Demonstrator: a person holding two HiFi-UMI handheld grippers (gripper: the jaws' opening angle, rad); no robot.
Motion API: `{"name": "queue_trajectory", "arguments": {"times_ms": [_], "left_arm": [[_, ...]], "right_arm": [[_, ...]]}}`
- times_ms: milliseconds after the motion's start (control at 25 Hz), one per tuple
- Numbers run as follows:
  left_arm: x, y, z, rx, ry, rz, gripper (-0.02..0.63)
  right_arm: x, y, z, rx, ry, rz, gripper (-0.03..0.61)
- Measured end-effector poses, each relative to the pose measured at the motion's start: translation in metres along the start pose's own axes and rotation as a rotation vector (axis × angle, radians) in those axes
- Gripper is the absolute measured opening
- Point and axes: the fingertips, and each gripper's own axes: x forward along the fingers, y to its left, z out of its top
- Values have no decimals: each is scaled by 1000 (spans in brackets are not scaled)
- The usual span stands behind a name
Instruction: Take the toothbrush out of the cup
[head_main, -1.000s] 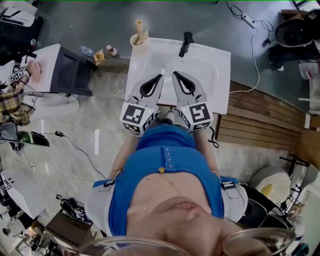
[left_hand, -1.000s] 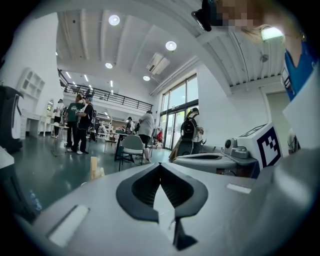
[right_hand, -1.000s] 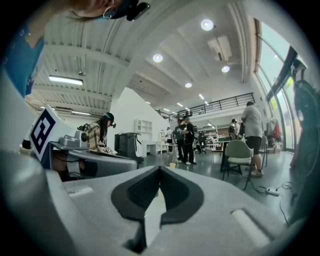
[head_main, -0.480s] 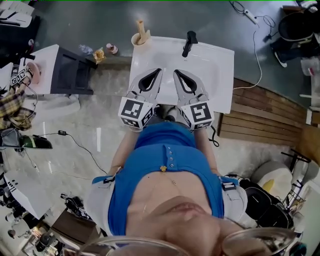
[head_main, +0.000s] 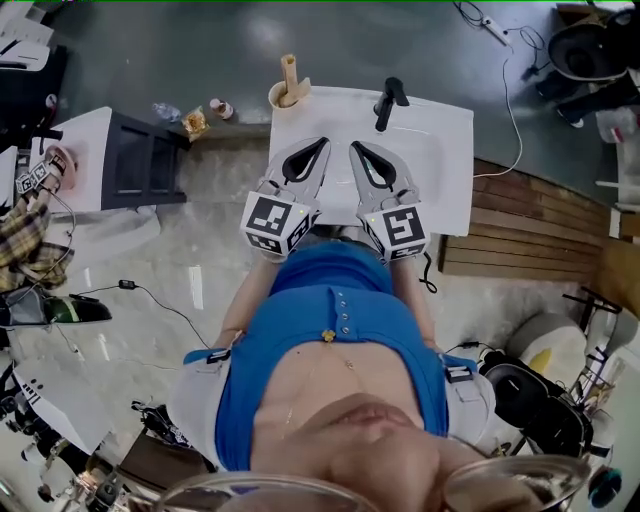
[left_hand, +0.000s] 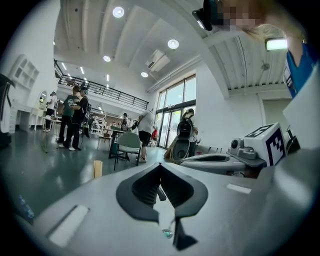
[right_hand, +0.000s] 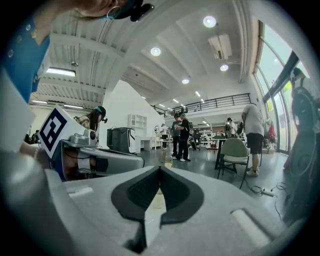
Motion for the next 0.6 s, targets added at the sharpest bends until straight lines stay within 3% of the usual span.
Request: {"name": "queue_trajectory", "arguments": {"times_ms": [600], "left_arm": [[14, 80, -29, 21, 85, -61, 3]], "right_arm": [[52, -1, -18, 43, 44, -136, 2]]}}
